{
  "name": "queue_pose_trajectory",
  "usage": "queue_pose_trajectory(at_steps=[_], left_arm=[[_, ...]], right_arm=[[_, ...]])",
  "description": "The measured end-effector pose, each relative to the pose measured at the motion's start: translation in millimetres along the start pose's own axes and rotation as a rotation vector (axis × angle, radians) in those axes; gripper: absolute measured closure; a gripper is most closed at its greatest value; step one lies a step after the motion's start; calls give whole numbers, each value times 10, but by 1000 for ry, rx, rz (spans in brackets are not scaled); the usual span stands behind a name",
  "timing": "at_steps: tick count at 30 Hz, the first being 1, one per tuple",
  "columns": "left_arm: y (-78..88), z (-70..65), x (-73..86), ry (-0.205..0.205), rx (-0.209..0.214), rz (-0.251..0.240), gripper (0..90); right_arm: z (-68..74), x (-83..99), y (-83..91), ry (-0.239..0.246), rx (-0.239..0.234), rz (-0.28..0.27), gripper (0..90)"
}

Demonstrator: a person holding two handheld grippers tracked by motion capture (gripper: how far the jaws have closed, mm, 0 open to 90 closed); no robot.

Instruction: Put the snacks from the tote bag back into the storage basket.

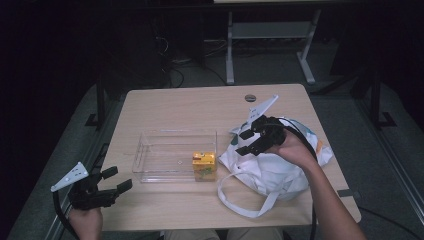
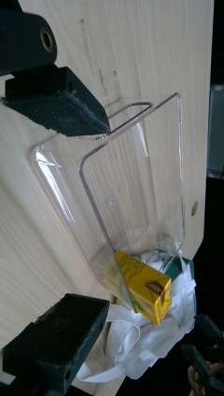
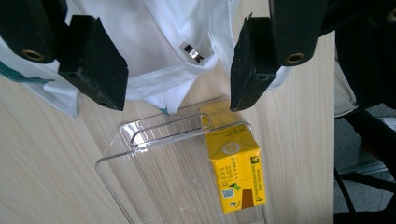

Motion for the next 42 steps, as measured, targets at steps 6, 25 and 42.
queue_pose_trajectory(at_steps=[6, 25, 42], left_arm=[[0, 0, 0, 1, 0, 0, 126], [-3, -2, 1, 1, -3, 0, 126], [-1, -5, 3, 5, -4, -2, 126]], right_arm=[[-21, 67, 35, -8, 6, -5, 363], [-55, 416, 159, -61, 31, -16, 364], [-67, 710, 382, -129, 58, -69, 364]])
Point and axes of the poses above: each handheld gripper's, and its own axes: y roughly backward along the jaws, x roughly out of its underside, z roughly to its left, the point moved 7 cm from there along -y, roughly forward along the jaws
